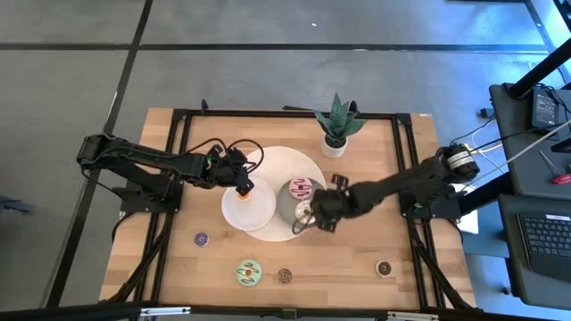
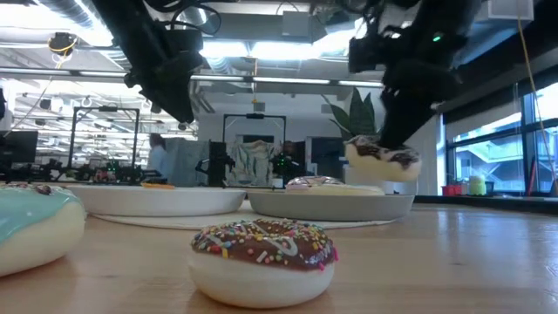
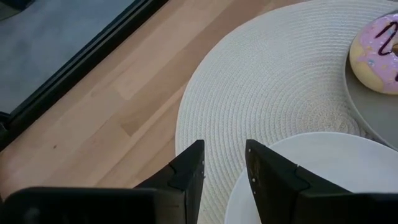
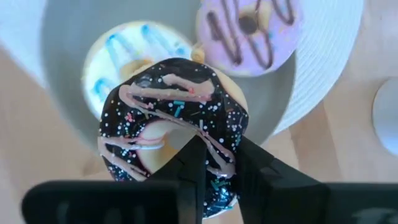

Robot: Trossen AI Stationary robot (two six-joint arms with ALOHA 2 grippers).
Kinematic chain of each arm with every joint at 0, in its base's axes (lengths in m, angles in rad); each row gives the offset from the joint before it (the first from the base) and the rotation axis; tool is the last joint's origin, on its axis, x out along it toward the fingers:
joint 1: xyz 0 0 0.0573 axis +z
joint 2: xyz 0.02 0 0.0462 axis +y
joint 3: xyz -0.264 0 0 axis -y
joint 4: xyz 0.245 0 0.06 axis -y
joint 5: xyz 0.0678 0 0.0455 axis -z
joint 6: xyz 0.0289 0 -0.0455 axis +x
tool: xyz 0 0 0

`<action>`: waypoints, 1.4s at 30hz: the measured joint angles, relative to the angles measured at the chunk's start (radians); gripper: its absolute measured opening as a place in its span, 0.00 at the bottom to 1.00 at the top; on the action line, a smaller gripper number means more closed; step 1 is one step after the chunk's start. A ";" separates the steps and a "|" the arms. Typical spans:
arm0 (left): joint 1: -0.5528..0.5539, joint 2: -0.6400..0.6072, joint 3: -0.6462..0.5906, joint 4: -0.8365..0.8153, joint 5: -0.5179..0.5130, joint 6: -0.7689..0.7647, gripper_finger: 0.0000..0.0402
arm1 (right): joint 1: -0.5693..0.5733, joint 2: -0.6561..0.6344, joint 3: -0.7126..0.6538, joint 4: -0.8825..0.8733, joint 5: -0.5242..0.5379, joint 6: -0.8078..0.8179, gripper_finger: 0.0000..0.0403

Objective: Pick & Place donuts
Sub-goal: Put the large black donut on the gray plate

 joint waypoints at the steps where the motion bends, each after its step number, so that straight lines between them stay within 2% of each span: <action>1: 0.000 0.000 0.000 0.000 0.000 0.000 0.28 | -0.021 0.000 0.000 0.004 -0.019 -0.028 0.17; 10: 0.000 0.000 0.000 0.001 0.000 0.000 0.28 | -0.186 0.000 0.000 0.045 -0.249 -0.214 0.14; 16: 0.000 0.000 0.000 0.001 0.000 0.000 0.28 | -0.244 0.000 0.000 0.106 -0.365 -0.286 0.14; 31: 0.000 0.000 0.000 0.000 0.000 0.000 0.28 | -0.256 0.003 -0.003 0.087 -0.367 -0.260 0.14; 42: 0.000 0.000 0.000 0.000 0.000 0.000 0.28 | -0.258 0.004 -0.071 0.143 -0.362 -0.259 0.14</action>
